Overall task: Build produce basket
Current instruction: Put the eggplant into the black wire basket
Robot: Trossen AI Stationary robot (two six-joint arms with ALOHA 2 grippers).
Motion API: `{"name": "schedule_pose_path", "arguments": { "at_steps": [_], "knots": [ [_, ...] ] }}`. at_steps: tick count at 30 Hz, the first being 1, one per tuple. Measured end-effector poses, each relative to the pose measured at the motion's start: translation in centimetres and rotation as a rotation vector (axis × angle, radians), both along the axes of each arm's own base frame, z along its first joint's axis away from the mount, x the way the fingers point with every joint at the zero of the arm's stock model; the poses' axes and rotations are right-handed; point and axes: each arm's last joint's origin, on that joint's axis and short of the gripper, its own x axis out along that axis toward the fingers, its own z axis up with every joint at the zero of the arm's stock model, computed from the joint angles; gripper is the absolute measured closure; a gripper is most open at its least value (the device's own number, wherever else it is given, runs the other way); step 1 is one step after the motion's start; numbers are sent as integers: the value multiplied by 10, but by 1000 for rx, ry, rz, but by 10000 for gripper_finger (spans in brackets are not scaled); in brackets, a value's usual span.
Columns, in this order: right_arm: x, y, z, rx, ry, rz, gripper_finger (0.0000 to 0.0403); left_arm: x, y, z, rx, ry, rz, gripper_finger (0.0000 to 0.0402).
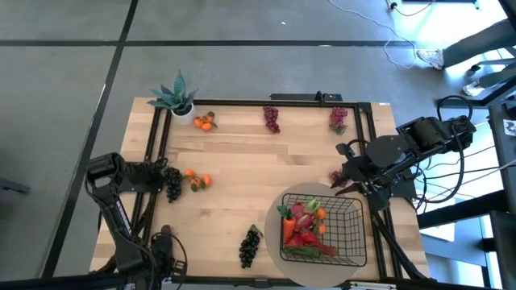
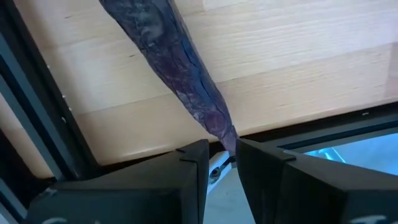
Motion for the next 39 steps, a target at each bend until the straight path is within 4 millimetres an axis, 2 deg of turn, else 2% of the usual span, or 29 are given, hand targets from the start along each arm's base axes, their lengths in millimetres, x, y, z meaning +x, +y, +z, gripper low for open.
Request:
{"name": "schedule_pose_path", "arguments": {
  "at_steps": [15, 20, 28, 34, 39],
  "knots": [
    [0, 0, 0, -1, 0, 1, 325, 3, -8, 2, -83, -33, 4, 333],
    [0, 0, 0, -1, 0, 1, 325, -4, -8, 2, -134, 159, 31, 333],
    [0, 0, 0, 0, -2, 2, 325, -4, -7, 1, -112, 131, 11, 333],
    [0, 0, 0, 0, -3, 3, 325, -4, -4, 1, -78, 116, 83, 333],
    [0, 0, 0, 0, -3, 2, 325, -4, 0, 0, -34, 124, 81, 313]
  ]
}}
